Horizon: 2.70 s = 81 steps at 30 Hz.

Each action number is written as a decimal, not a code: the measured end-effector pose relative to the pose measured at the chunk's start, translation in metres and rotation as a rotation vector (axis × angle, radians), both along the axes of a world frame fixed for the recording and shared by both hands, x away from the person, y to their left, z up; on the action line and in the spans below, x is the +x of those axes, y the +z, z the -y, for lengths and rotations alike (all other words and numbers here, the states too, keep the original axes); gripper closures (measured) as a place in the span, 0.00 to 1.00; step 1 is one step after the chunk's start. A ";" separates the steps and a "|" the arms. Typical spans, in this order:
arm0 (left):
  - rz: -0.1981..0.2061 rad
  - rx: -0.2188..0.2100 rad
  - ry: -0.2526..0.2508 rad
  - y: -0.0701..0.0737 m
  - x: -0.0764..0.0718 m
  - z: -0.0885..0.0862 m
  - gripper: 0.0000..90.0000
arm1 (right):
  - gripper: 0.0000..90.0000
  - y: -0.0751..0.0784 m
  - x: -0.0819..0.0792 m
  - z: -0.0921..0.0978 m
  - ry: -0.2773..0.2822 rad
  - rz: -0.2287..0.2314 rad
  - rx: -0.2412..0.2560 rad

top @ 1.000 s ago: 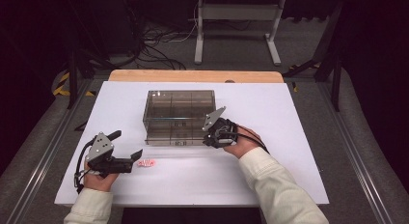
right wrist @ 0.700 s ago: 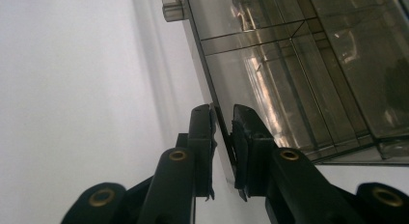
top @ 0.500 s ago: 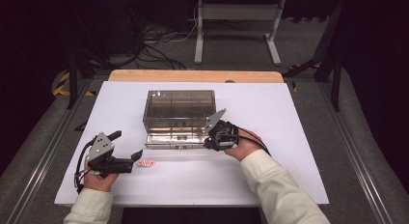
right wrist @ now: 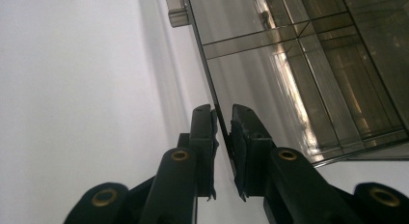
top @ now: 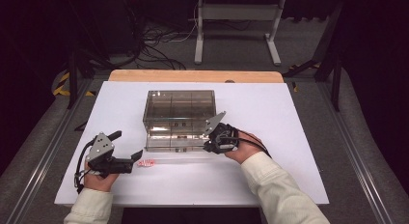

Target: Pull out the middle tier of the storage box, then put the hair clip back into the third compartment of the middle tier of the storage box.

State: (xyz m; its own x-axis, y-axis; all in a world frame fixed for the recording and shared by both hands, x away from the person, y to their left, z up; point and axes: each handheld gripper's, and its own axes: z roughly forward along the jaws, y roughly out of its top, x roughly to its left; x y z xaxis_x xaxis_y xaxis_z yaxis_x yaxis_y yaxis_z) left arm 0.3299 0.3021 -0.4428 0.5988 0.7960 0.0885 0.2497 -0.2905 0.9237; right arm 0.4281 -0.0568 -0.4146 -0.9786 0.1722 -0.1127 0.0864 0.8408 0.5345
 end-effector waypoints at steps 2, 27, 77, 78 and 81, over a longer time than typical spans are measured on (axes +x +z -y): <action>0.001 0.002 -0.002 0.000 0.000 0.000 0.02 | 0.88 0.000 -0.001 0.000 -0.003 -0.003 0.001; -0.003 0.002 -0.004 0.000 0.000 0.000 0.02 | 0.84 -0.004 -0.002 -0.002 0.010 -0.015 0.014; -0.067 0.040 -0.062 -0.004 0.002 -0.001 0.02 | 0.00 -0.001 -0.053 0.129 -0.367 0.211 0.516; -0.069 0.041 -0.062 -0.004 0.002 -0.001 0.02 | 0.00 -0.005 -0.055 0.131 -0.375 0.220 0.514; -0.070 0.041 -0.060 -0.004 0.002 -0.001 0.02 | 0.00 -0.015 -0.059 0.137 -0.395 0.226 0.519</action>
State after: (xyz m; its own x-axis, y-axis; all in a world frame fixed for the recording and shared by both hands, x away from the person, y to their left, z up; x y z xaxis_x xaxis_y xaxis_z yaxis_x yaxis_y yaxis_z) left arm 0.3319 0.3027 -0.4471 0.6514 0.7549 0.0765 0.2941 -0.3441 0.8917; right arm 0.3692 -0.1939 -0.4300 -0.7936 0.5979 -0.1131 0.1729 0.3998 0.9002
